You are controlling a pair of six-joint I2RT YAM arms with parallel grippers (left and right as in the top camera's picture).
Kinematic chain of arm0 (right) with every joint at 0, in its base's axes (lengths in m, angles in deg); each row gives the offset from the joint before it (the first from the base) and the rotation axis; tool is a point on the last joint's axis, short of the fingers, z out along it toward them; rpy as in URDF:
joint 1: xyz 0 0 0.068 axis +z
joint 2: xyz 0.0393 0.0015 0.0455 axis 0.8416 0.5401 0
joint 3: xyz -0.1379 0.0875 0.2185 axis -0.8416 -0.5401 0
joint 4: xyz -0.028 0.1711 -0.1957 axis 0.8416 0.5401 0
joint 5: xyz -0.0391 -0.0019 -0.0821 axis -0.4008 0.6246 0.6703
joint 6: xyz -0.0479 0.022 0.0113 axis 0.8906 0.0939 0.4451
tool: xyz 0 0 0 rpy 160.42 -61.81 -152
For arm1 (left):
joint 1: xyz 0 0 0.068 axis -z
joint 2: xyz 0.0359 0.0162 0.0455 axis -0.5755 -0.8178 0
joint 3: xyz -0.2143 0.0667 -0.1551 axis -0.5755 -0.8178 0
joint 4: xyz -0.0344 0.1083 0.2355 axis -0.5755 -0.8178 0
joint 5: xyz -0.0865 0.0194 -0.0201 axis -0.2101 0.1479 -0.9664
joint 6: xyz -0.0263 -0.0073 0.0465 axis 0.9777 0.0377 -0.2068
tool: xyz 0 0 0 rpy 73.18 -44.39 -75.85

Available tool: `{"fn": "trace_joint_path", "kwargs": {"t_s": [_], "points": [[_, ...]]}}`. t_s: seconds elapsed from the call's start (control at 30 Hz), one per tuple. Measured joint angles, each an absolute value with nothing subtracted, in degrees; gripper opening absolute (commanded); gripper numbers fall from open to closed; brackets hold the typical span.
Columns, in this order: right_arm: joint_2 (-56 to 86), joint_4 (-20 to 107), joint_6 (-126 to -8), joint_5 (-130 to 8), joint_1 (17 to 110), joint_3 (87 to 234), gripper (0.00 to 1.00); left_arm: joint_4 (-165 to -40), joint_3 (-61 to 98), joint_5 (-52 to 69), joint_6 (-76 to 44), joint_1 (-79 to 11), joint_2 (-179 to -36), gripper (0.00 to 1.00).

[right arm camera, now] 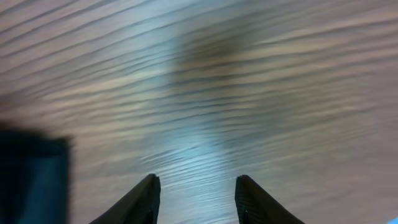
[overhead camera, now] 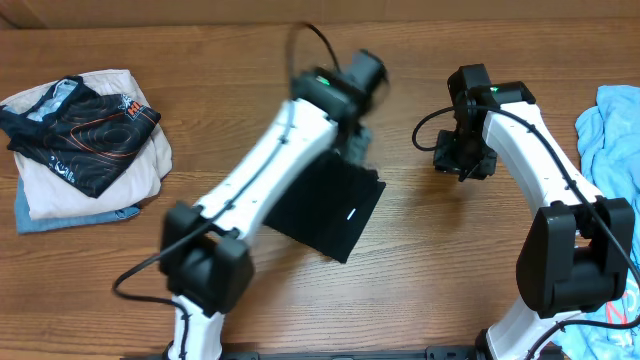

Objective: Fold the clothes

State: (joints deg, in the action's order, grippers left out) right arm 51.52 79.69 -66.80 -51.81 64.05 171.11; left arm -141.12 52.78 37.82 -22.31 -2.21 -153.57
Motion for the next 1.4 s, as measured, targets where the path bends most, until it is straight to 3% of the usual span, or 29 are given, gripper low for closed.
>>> {"fn": "trace_joint_path", "kwargs": {"t_s": [0.23,0.43,0.67,1.4], "points": [[51.52,79.30,-60.92,-66.47,64.95,171.11,0.47,-135.65,50.46,35.87,-22.31,-15.87,-153.09,0.64],[51.52,78.99,-59.98,-70.45,69.30,171.11,0.50,-136.20,47.79,30.01,-22.33,-22.80,-155.29,0.65],[51.52,73.96,-59.34,-70.28,76.51,171.11,0.52,-139.98,46.53,25.44,-24.08,-23.39,-157.83,0.79],[51.52,65.44,-59.39,-82.91,90.72,163.27,0.51,-126.58,46.50,24.22,-26.62,-23.41,-158.51,0.83]]}}
